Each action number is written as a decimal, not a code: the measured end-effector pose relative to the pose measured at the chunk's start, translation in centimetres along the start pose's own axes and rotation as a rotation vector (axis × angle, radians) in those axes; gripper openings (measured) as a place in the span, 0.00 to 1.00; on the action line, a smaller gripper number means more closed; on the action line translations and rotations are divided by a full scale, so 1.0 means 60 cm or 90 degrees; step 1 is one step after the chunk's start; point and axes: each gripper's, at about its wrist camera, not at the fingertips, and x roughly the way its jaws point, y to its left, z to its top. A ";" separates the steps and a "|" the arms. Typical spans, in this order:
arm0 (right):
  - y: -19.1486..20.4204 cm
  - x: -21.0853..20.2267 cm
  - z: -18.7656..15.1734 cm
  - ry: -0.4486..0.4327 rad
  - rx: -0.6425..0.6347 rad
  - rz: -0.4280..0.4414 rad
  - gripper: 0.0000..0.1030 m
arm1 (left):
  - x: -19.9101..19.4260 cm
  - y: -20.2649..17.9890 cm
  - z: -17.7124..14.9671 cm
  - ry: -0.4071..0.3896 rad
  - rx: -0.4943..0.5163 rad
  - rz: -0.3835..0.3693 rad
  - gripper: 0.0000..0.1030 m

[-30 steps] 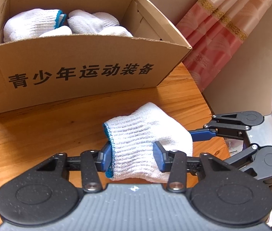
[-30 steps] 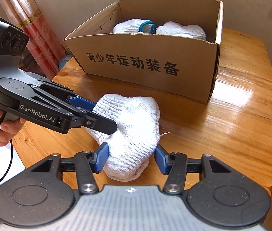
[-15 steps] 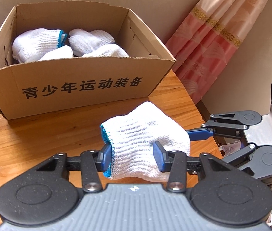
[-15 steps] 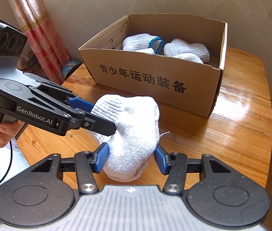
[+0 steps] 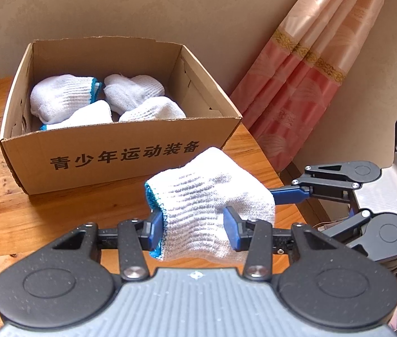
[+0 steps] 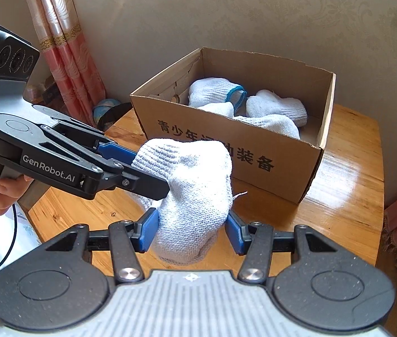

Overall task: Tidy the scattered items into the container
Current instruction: 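Lift the held glove with both tools and carry it over the box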

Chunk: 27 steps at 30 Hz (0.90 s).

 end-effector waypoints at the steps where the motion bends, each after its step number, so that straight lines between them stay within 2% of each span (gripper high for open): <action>1: 0.002 -0.002 0.002 -0.001 -0.003 -0.001 0.56 | -0.002 0.000 0.002 -0.002 0.000 0.001 0.42; 17: 0.004 -0.025 0.064 -0.044 -0.038 -0.018 0.56 | -0.040 0.000 0.051 -0.053 0.010 0.016 0.42; 27: -0.018 -0.017 0.121 -0.056 -0.054 -0.026 0.56 | -0.037 0.018 0.100 -0.061 0.014 0.015 0.43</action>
